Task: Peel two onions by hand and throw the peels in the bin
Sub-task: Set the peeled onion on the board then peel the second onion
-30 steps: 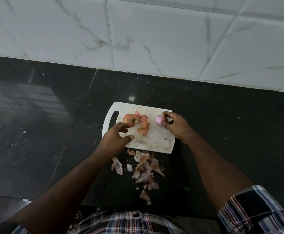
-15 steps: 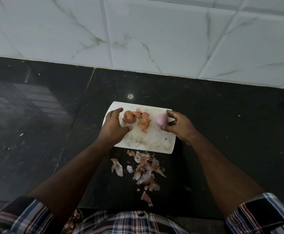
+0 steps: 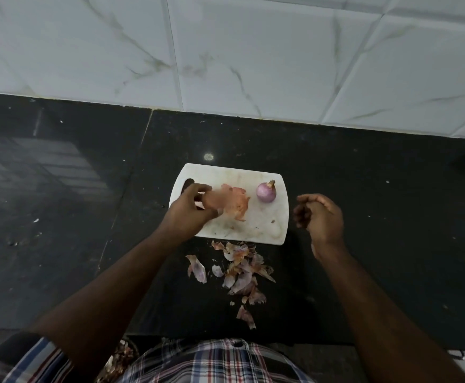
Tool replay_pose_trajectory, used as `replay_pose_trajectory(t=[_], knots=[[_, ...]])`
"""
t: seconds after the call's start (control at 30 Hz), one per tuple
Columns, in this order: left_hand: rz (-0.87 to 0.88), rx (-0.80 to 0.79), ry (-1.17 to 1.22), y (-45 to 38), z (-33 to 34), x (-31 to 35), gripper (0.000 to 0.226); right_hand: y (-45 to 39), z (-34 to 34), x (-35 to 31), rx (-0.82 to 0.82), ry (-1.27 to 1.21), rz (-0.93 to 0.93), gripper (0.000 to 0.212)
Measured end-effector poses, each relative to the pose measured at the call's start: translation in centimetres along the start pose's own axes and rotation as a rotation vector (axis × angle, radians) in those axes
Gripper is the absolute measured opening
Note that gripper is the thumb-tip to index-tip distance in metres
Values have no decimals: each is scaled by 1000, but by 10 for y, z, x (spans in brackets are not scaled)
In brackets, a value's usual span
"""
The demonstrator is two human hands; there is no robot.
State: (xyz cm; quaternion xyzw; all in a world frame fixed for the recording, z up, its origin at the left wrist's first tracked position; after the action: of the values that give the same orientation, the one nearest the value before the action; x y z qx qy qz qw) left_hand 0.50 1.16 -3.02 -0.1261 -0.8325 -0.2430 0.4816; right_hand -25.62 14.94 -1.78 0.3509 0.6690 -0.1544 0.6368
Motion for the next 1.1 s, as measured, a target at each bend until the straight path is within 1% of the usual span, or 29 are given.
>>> replay_pose_trajectory(t=[0.03,0.13,0.17,0.27,0.3,0.37,0.4,0.43,0.57,0.67,0.73,0.77,0.83,0.9,1.0,1.03,1.1], knots=[[-13,-21,78,10,0,-3,56,11,2,-1,-17,-7,10,29],[-30,-92,254,36,0,-9,52,40,21,-3,-156,67,46,19],[-27,-118,296,43,0,-10,51,47,31,-7,-213,96,23,21],[-15,-182,413,60,0,-13,50,69,65,-24,-425,224,-132,48],[-4,-198,440,64,-1,-13,52,77,77,-30,-498,262,-163,53],[38,-228,484,71,-2,-10,55,90,101,-35,-617,295,-192,56],[63,-242,502,74,-2,-8,56,93,110,-35,-639,315,-211,54],[81,-250,515,76,-3,-8,57,94,115,-36,-622,354,-237,49],[111,-223,481,85,-10,-11,60,103,119,-44,-424,548,-360,19],[96,-84,374,86,-21,-15,55,118,124,-54,-298,674,-498,9],[72,-15,353,87,-31,-17,52,123,124,-55,-253,639,-515,9],[53,-26,383,87,-34,-20,50,124,122,-53,-249,596,-492,10],[-12,-118,536,88,-34,-26,45,121,113,-45,-228,565,-448,11],[-65,-189,683,91,-30,-30,37,116,105,-32,-226,600,-382,11],[-115,-194,745,91,-26,-30,29,116,103,-17,-303,708,-315,13],[-144,-196,755,91,-24,-30,30,118,105,-17,-325,722,-327,17],[-180,-215,738,90,-22,-26,35,124,109,-26,-361,670,-372,35]])
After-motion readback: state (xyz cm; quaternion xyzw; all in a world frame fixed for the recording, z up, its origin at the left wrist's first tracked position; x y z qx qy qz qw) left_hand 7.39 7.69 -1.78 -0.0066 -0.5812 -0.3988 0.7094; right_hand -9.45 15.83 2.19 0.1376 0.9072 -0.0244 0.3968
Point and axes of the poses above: each hand's wrist, its own y-axis away from the middle knuckle, its own z-axis out of the palm, x = y × z, the point moved 6 cm from there along -y, towards the middle knuckle, and after that the axes turned 3 degrees about -x, right-handed, at the moved point
